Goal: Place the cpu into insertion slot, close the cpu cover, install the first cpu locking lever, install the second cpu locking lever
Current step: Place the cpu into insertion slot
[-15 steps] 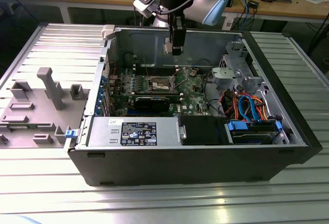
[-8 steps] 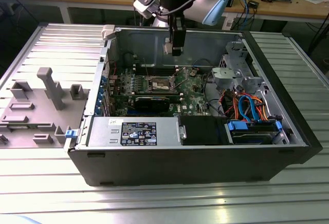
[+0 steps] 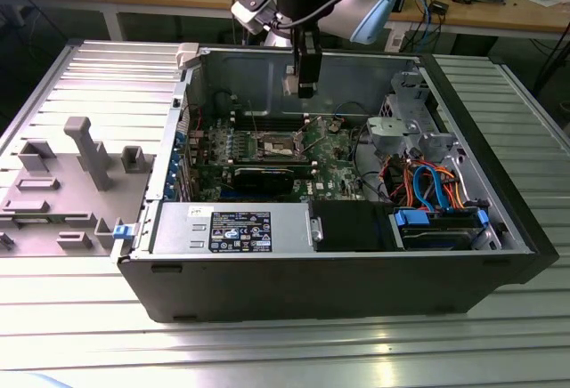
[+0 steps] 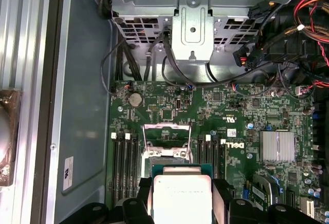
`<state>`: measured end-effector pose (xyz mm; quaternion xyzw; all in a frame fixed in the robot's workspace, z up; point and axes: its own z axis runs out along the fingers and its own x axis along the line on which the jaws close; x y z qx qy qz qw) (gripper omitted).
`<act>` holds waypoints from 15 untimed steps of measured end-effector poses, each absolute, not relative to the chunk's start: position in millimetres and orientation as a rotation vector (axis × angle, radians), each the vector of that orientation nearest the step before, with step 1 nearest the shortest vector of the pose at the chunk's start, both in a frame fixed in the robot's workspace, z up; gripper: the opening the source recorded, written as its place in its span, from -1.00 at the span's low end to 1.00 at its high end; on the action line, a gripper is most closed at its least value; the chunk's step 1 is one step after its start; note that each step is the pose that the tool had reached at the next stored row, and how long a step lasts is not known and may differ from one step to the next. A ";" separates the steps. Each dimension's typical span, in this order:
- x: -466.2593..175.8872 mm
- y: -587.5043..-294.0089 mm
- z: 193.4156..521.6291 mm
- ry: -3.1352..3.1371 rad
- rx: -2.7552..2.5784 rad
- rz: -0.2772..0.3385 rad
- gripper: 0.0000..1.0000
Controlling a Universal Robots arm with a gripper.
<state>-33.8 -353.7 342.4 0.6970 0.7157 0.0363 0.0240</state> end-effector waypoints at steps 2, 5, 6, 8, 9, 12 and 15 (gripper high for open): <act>-33.8 -353.6 342.2 2.215 2.157 0.112 0.09; -33.8 -353.6 342.1 2.215 2.157 0.112 0.09; -33.8 -353.6 342.1 2.215 2.157 0.112 0.09; -33.8 -353.6 341.7 2.215 2.157 0.113 0.09; -33.8 -353.6 341.4 2.215 2.157 0.112 0.09; -33.8 -353.6 340.2 2.215 2.157 0.112 0.09; -33.8 -353.6 330.8 2.193 2.179 0.111 0.09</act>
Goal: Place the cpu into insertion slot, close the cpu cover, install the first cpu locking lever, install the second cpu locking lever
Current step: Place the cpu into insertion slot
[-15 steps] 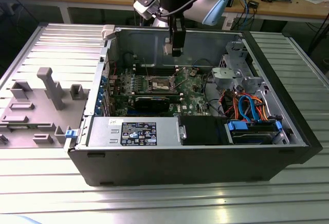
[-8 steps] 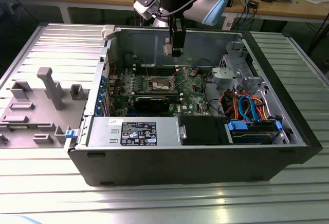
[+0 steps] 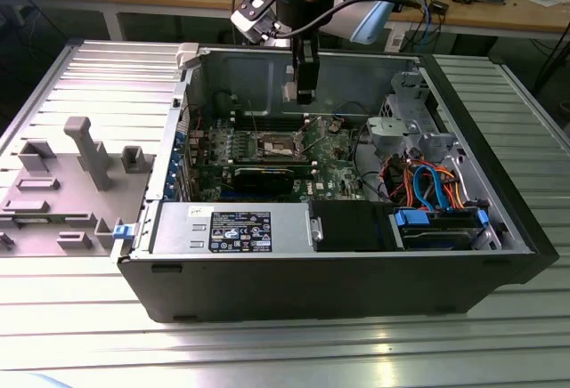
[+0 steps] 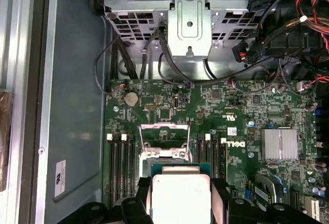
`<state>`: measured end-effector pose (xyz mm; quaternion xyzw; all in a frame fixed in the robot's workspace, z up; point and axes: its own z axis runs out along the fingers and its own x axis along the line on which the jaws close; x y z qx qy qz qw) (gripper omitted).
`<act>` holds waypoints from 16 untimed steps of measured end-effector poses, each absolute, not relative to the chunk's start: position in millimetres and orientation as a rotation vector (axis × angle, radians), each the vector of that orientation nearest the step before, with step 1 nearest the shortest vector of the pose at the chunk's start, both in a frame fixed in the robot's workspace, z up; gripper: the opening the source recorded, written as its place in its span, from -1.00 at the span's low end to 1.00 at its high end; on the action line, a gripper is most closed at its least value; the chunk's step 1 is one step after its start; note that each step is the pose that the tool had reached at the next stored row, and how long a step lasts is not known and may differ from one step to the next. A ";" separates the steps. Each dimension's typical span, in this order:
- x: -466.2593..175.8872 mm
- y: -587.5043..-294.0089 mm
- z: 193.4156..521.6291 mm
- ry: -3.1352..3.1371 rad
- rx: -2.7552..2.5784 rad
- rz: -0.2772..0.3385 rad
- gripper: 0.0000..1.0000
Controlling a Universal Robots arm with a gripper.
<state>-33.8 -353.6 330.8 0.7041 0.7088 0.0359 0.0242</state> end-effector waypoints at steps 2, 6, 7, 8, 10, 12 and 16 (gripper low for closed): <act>-33.8 -353.6 330.2 2.193 2.179 0.111 0.09; -33.8 -353.6 327.0 2.193 2.179 0.111 0.09; -33.8 -353.6 326.9 2.193 2.179 0.111 0.09; -33.8 -353.6 326.9 2.193 2.179 0.111 0.09; -33.8 -353.6 326.4 2.193 2.179 0.111 0.09; -33.8 -353.6 325.5 2.193 2.179 0.111 0.09; -33.8 -353.6 324.7 2.193 2.179 0.111 0.09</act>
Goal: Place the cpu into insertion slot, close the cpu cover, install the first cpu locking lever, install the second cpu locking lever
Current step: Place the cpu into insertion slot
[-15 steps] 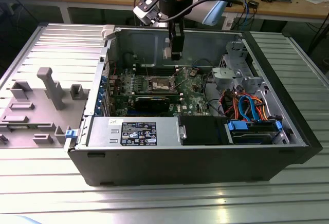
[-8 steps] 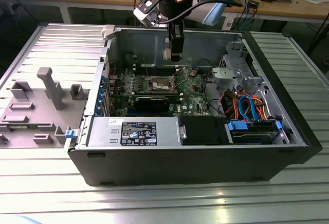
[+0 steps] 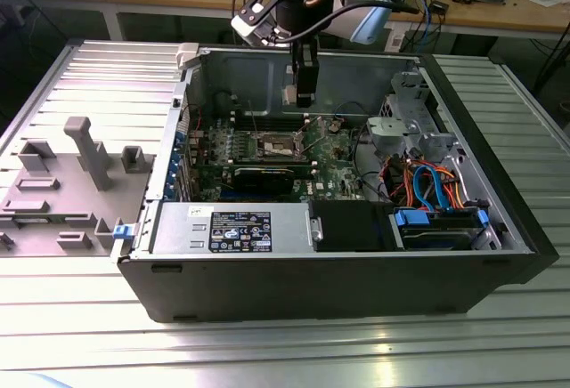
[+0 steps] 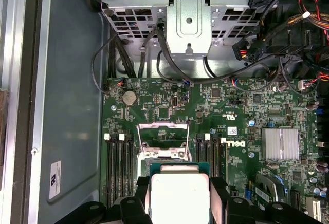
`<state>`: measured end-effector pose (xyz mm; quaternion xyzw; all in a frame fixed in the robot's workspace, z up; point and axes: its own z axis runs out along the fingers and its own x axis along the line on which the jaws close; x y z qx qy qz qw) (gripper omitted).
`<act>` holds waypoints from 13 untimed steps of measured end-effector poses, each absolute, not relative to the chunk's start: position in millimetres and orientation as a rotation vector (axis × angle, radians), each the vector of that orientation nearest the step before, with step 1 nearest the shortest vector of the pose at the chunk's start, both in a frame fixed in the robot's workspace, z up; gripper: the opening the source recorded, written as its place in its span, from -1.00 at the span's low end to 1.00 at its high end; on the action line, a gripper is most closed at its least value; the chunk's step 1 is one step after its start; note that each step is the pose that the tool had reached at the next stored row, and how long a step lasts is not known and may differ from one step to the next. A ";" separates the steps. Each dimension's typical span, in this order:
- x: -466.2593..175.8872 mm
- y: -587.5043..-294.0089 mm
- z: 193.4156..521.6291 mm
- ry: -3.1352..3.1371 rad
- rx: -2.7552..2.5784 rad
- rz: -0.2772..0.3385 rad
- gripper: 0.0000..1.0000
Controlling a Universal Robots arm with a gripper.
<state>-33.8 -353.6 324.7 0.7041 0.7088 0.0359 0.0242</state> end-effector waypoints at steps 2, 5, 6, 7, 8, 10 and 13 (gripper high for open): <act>-33.8 -353.6 324.1 2.193 2.178 0.111 0.09; -33.8 -353.6 323.4 2.193 2.179 0.111 0.09; -33.8 -353.6 323.3 2.193 2.179 0.111 0.09; -33.8 -353.6 323.3 2.193 2.179 0.111 0.09; -33.8 -353.6 323.3 2.193 2.179 0.111 0.09; -33.8 -353.6 323.2 2.193 2.179 0.111 0.09; -33.8 -353.6 322.0 2.193 2.179 0.112 0.09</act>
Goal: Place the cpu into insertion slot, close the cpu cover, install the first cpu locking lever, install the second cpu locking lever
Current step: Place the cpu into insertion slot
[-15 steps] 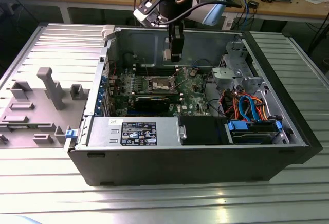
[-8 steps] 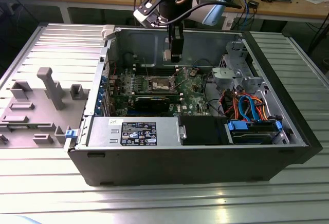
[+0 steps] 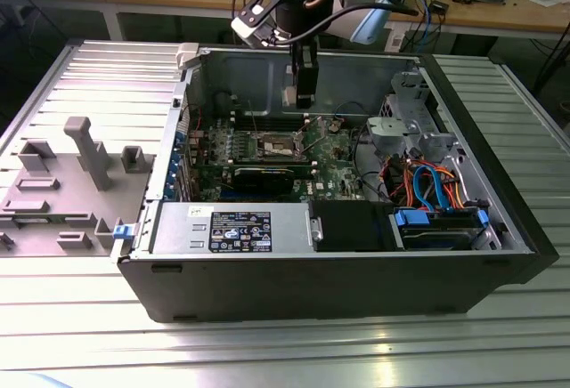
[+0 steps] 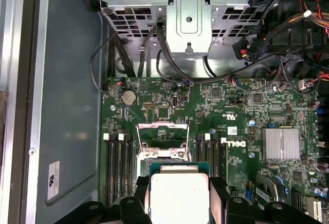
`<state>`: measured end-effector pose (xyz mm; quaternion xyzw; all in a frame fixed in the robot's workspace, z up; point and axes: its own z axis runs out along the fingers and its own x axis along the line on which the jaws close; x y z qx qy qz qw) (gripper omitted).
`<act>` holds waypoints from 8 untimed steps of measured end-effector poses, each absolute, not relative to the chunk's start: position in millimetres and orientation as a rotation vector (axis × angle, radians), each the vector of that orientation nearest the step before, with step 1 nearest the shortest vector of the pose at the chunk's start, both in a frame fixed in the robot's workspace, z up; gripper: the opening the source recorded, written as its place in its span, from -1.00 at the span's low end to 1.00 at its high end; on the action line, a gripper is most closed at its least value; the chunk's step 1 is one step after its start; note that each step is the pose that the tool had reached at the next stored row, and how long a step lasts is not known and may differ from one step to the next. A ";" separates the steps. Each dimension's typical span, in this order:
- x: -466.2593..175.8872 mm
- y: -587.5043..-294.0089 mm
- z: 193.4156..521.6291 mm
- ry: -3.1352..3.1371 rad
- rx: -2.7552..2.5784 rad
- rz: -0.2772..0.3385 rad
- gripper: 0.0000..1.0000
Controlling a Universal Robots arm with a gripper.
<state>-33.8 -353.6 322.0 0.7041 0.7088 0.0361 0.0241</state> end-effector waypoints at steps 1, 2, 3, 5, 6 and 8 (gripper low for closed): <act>-33.9 -353.7 321.5 2.193 2.178 0.111 0.09; -34.2 -353.6 320.1 2.191 2.180 0.111 0.09; -34.2 -353.6 319.1 2.188 2.184 0.111 0.09; -34.3 -353.6 317.6 2.183 2.188 0.111 0.09; -34.3 -353.6 317.2 2.182 2.189 0.111 0.09; -34.4 -353.6 316.5 2.182 2.189 0.110 0.09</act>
